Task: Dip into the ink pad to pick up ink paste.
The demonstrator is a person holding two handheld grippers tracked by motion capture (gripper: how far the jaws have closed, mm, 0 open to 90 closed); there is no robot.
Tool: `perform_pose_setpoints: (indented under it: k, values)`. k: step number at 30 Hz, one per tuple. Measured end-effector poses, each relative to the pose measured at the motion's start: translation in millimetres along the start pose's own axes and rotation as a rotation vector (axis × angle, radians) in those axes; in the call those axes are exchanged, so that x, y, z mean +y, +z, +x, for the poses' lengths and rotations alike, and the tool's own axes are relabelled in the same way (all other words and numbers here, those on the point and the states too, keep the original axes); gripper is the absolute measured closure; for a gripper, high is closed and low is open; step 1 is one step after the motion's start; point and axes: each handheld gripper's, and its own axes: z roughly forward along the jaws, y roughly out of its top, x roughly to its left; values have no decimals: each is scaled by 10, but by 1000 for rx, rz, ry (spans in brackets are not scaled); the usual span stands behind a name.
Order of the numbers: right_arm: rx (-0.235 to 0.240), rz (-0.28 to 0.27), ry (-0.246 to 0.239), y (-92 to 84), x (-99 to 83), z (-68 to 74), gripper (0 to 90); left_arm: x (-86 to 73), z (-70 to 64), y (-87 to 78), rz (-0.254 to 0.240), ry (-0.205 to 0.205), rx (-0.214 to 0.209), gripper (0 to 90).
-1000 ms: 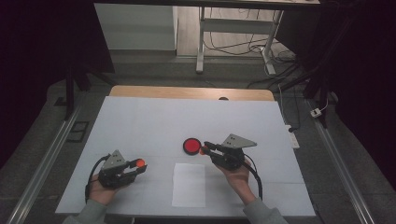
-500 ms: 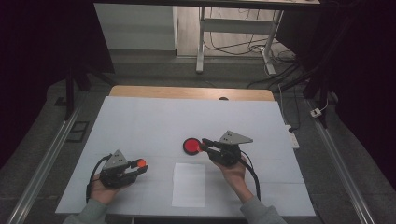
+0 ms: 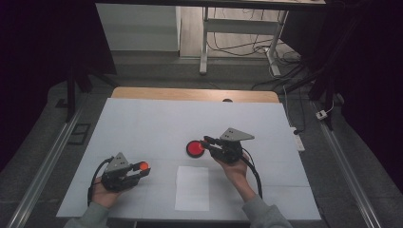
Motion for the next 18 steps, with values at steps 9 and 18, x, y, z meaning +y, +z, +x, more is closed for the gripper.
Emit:
perform_pose_setpoints:
  k: [9,18]
  values:
    - [4,3,-1,86,32,5,723,1,-4,3,2,1,-1,652]
    - [5,18,-6,155,87,1,723,3,-7,1,1,-2,0,652]
